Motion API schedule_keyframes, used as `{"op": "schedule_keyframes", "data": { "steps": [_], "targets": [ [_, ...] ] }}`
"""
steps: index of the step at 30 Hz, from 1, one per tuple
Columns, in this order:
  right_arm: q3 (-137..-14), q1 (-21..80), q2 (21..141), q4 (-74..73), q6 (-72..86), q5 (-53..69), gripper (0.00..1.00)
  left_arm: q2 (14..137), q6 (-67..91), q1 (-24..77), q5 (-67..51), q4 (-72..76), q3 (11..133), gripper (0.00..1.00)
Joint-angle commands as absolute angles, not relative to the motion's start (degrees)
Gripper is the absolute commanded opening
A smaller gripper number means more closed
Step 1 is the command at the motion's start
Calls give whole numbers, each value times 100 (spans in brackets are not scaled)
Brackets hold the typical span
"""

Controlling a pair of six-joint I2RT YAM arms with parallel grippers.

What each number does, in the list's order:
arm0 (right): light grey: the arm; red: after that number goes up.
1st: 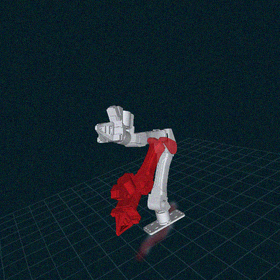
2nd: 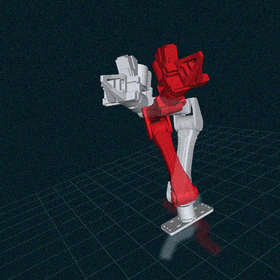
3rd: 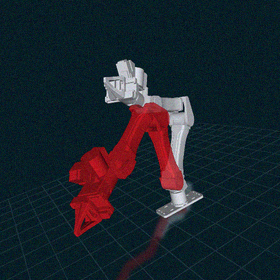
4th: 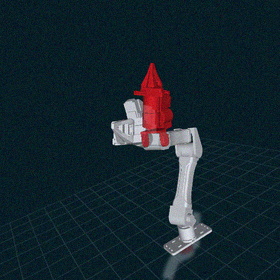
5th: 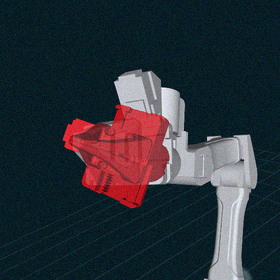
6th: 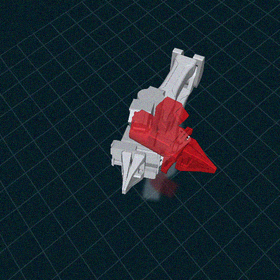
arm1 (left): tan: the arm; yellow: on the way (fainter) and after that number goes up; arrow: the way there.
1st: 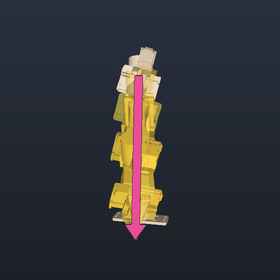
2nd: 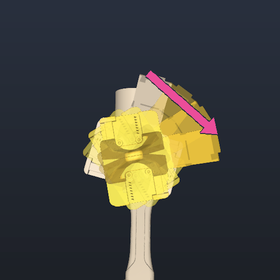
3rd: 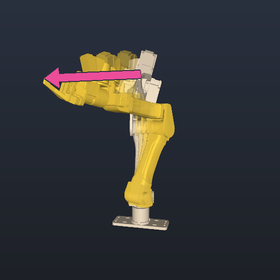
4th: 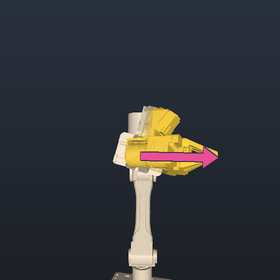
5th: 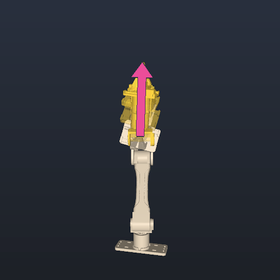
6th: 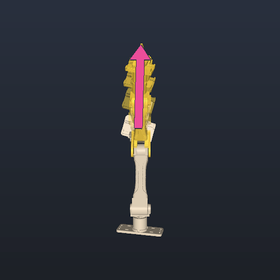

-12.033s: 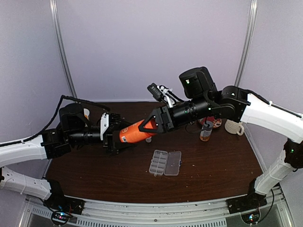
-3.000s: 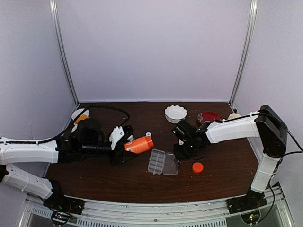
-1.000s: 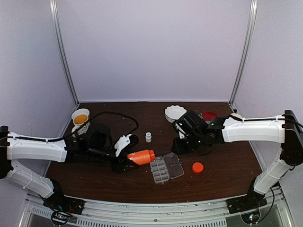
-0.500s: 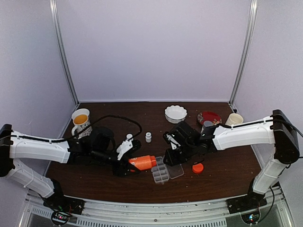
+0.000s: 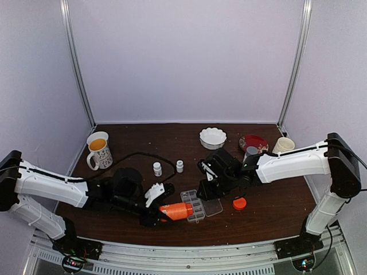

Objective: Sort the pills into containers
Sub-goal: Pour the pill into the compartment of the pill container.

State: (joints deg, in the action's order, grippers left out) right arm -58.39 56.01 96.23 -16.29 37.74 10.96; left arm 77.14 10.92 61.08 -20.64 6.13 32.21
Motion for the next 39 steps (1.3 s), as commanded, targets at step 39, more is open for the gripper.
{"op": "schedule_keyframes", "data": {
  "steps": [39],
  "targets": [
    [-4670, 5476, 7535, -1578, 4282, -510, 21, 8880, 1303, 6439, -1487, 794, 4081, 0]
  ]
}}
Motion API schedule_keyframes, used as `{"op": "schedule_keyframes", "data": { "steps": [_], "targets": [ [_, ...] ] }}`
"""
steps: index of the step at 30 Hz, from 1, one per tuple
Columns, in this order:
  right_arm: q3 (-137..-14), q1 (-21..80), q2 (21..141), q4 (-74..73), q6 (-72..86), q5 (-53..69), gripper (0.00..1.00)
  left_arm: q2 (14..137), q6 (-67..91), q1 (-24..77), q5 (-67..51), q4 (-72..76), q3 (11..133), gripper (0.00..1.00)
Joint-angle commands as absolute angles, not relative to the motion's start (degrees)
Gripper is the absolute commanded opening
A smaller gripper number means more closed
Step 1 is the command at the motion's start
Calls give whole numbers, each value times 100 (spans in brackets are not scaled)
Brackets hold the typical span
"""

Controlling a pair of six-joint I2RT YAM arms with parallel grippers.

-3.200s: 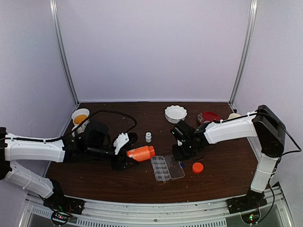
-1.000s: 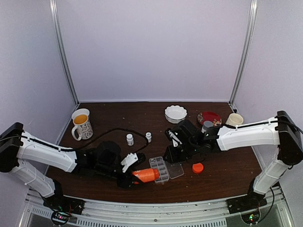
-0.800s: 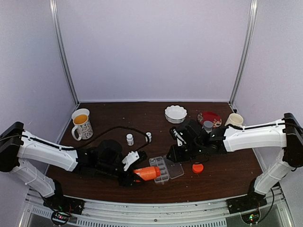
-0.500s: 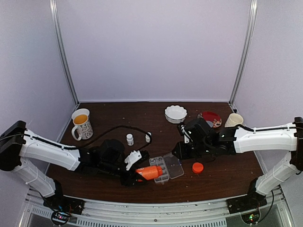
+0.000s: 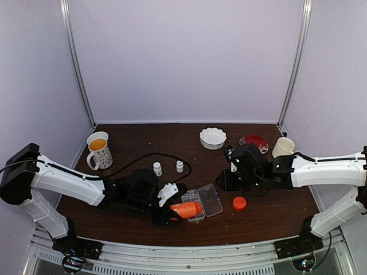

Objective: Sort the pills into containers
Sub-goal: Pour the pill into the compartment of the pill container.

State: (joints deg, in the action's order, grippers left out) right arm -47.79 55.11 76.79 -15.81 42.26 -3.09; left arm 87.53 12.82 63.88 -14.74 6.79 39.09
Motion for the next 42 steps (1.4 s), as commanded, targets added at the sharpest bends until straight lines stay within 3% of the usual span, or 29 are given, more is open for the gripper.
{"op": "schedule_keyframes", "data": {
  "steps": [1, 42],
  "targets": [
    [-4653, 5470, 7523, -1575, 4287, -505, 21, 8832, 1340, 6471, -1503, 918, 4010, 0],
    [-4553, 5323, 7501, -1562, 4237, -340, 22, 8871, 1215, 6573, -1166, 247, 4165, 0]
  ]
}}
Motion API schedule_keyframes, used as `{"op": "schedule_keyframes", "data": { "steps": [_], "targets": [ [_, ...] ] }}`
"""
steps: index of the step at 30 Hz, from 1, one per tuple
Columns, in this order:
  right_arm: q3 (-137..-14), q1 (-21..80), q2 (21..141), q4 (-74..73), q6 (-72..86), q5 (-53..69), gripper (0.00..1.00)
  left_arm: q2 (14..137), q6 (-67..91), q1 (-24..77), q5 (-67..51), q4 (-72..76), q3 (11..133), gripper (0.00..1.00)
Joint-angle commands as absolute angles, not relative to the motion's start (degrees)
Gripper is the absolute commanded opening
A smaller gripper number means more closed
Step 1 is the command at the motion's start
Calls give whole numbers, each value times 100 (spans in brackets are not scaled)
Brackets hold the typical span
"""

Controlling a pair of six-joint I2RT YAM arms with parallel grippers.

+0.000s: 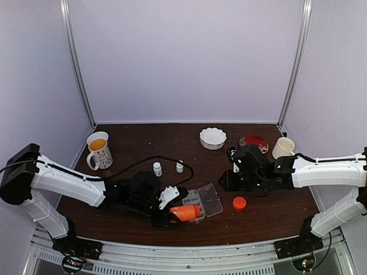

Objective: Sort the pills into containers
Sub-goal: Pour the pill into the compartment of the pill container.

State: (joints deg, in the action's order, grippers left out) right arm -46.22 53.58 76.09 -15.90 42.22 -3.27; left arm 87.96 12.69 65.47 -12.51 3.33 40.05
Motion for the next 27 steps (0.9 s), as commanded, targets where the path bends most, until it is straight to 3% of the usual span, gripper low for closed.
{"op": "schedule_keyframes", "data": {
  "steps": [1, 27],
  "targets": [
    [-4553, 5321, 7508, -1570, 4244, -331, 22, 8896, 1241, 6575, -1276, 217, 4245, 0],
    [-4518, 5317, 7394, -1632, 4254, -444, 22, 8851, 1377, 6642, -1137, 452, 4263, 0]
  ]
}}
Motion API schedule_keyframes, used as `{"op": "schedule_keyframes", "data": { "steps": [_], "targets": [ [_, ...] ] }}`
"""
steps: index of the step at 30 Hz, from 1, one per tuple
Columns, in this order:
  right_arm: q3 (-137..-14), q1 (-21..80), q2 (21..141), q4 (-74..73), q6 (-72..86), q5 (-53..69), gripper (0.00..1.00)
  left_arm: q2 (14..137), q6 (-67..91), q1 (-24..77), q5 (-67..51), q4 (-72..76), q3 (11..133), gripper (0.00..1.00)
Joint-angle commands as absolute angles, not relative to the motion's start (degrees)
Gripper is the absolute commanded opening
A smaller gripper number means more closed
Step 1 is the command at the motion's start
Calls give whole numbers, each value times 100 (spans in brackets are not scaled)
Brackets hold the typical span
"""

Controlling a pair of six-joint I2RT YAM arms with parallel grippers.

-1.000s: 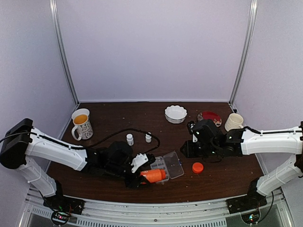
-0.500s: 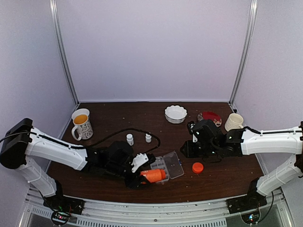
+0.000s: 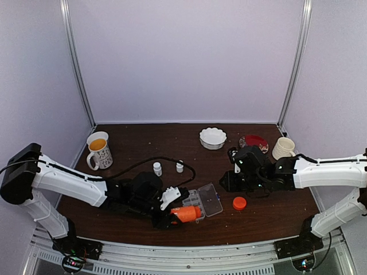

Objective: Sort the pills into containers
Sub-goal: Pour the pill into the compartment of the pill container.

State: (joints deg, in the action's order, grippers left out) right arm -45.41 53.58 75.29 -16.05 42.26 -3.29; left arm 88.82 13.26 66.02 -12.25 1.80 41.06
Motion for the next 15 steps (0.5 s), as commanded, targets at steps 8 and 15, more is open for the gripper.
{"op": "schedule_keyframes", "data": {
  "steps": [8, 15],
  "targets": [
    [-4484, 5309, 7385, -1609, 4262, -449, 21, 8552, 1190, 6644, -805, 290, 4182, 0],
    [-4466, 5313, 7380, -1582, 4278, -435, 21, 8596, 1190, 6641, -1156, 470, 4201, 0]
  ]
}}
